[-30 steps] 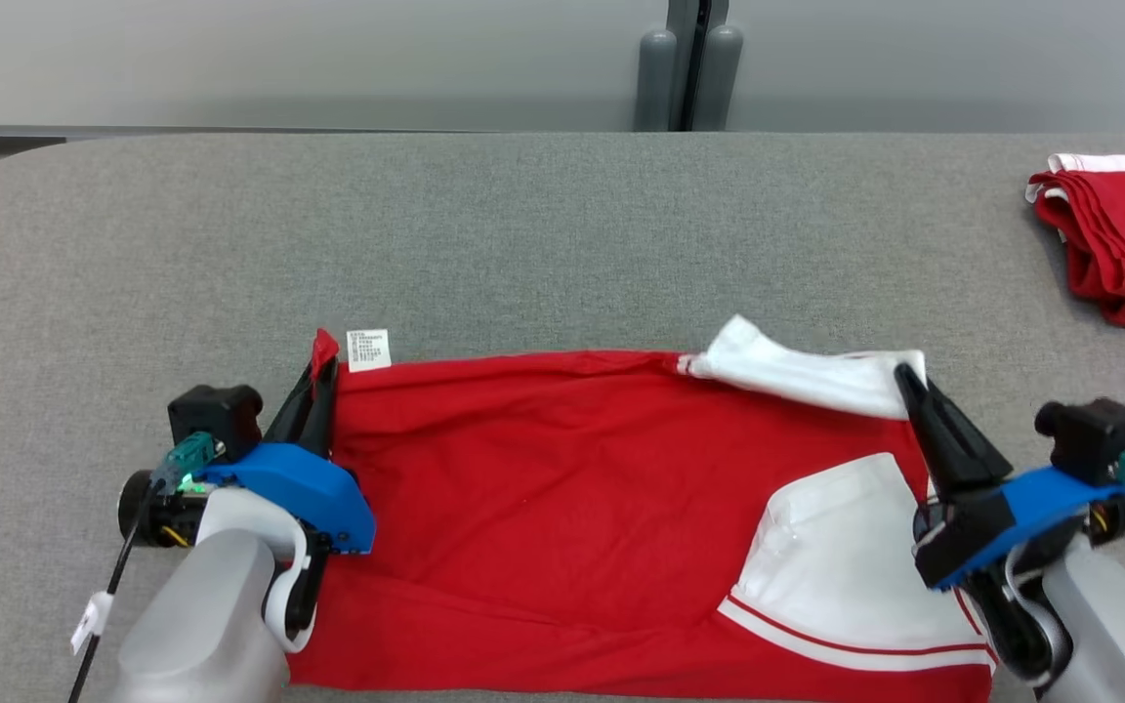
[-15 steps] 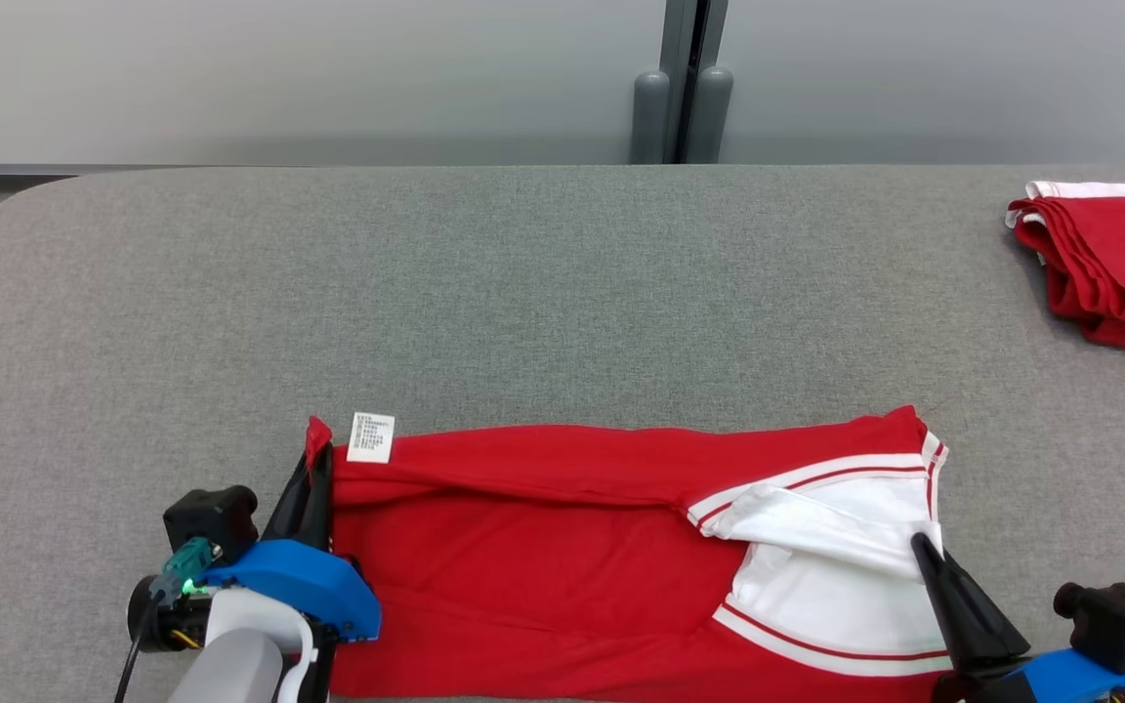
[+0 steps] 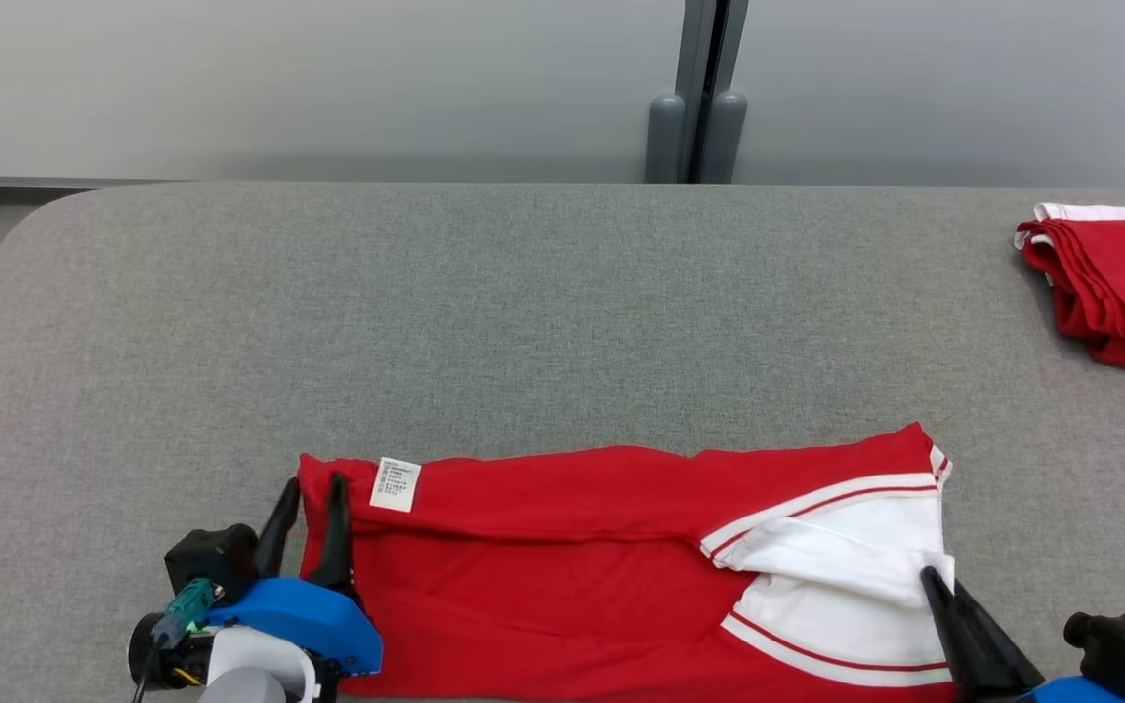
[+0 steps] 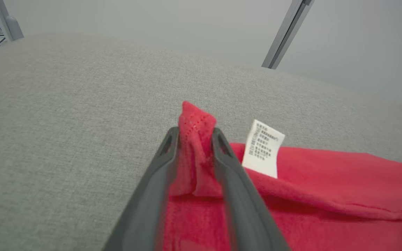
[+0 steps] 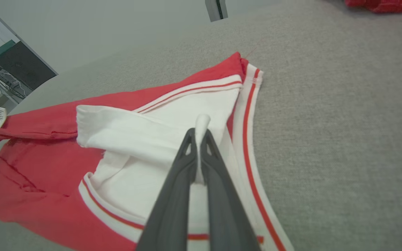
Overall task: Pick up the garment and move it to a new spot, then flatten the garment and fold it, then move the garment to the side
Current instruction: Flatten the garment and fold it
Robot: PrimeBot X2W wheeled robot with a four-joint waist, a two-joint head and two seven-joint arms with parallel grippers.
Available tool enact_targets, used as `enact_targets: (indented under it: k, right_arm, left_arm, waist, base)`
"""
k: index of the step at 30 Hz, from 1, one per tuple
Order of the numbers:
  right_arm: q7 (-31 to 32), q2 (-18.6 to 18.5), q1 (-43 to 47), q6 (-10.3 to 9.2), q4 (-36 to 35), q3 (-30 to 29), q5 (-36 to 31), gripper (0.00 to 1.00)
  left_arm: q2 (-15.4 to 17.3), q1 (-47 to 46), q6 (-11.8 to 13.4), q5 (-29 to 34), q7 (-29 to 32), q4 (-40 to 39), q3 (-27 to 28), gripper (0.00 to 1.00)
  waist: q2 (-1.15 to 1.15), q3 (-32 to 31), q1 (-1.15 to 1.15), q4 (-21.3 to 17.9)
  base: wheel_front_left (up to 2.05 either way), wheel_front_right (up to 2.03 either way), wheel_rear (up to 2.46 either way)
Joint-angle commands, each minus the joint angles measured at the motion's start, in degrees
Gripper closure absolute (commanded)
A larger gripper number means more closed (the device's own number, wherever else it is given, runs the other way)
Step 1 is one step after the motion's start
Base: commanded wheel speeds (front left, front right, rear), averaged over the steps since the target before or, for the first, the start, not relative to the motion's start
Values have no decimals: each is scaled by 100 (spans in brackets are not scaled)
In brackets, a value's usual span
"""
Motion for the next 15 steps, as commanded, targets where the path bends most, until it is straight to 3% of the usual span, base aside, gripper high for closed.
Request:
enact_targets:
  k: [1, 8, 15]
  right_arm:
    - [-1, -39, 94, 3, -89, -7, 50, 0]
    - [115, -267, -190, 3, -186, -255, -208, 0]
    - [1171, -98, -828, 3, 587, -561, -755, 0]
  left_arm:
    - [-33, 144, -12, 125, -25, -157, 133, 0]
    - [-137, 704, 77, 764, -25, -1299, 939, 0]
    - [-312, 1375, 122, 1722, -20, -2466, 1634, 0]
  waist:
    - [0, -61, 0, 2]
    - [0, -212, 0, 32]
    - [0, -196, 0, 172]
  base:
    - [0, 0, 0]
    - [0, 0, 0]
    - [0, 0, 0]
